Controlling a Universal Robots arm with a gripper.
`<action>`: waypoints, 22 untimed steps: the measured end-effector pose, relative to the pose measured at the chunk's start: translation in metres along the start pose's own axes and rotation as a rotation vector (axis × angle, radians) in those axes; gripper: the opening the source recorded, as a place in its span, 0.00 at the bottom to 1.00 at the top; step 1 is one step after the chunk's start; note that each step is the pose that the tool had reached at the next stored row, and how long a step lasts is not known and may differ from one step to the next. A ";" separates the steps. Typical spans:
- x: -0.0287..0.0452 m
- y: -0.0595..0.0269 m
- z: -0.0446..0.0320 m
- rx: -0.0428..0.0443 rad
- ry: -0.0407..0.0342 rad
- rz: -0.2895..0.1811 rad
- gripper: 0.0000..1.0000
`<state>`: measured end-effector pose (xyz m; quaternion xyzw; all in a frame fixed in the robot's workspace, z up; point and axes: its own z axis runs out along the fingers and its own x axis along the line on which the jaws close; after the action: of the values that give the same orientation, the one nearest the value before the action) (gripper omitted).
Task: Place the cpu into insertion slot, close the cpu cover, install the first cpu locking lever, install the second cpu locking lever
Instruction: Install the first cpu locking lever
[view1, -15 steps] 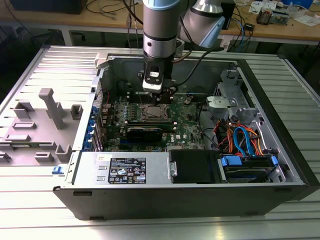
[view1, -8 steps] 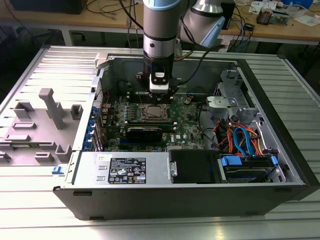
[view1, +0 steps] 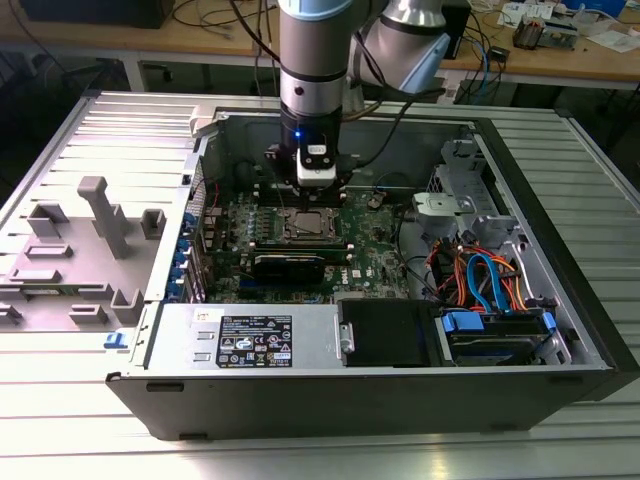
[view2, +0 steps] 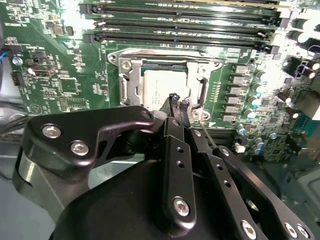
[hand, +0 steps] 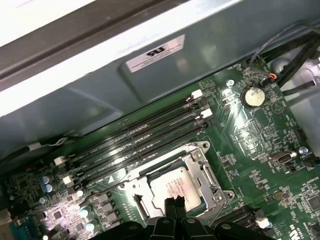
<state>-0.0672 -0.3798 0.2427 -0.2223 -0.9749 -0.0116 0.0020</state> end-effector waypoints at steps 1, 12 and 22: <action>0.0018 -0.0008 0.0000 -0.0001 0.0000 -0.002 0.11; 0.0030 -0.0014 0.0000 -0.0001 0.0000 -0.003 0.11; 0.0032 -0.0015 0.0000 0.0010 0.0022 -0.106 0.11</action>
<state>-0.0707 -0.3798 0.2428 -0.1701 -0.9854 -0.0115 0.0026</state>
